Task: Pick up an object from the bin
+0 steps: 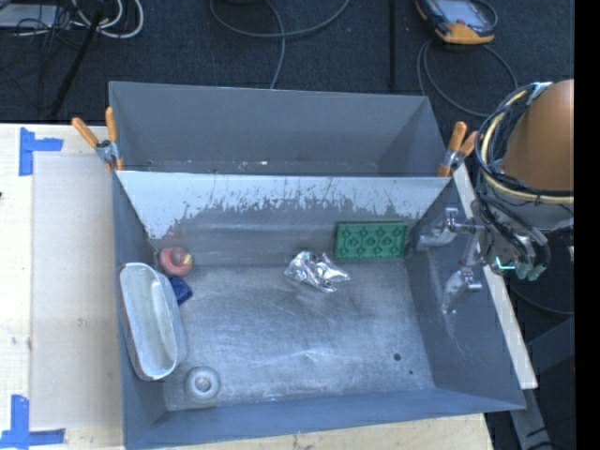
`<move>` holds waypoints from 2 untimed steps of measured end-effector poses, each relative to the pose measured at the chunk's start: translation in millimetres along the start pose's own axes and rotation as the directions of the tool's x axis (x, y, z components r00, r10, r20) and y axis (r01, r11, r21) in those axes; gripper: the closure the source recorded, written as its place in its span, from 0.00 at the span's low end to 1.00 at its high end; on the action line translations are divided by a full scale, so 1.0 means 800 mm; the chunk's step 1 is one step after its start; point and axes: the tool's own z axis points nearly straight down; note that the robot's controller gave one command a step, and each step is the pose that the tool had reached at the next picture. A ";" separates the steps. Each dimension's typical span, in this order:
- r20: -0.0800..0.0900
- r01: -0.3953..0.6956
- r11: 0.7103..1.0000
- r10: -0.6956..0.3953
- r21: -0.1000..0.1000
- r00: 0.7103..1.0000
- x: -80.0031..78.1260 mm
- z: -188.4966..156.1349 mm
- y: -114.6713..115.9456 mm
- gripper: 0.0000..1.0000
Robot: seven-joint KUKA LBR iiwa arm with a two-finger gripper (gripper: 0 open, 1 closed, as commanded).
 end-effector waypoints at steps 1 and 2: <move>0.010 0.042 0.999 -0.042 0.002 0.999 -0.082 0.199 0.073 0.00; 0.010 -0.160 0.987 0.160 -0.002 0.987 -0.084 0.176 0.131 0.00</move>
Offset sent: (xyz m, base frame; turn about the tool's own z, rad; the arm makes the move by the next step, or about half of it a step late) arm 0.0675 0.0615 -0.1717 -0.0436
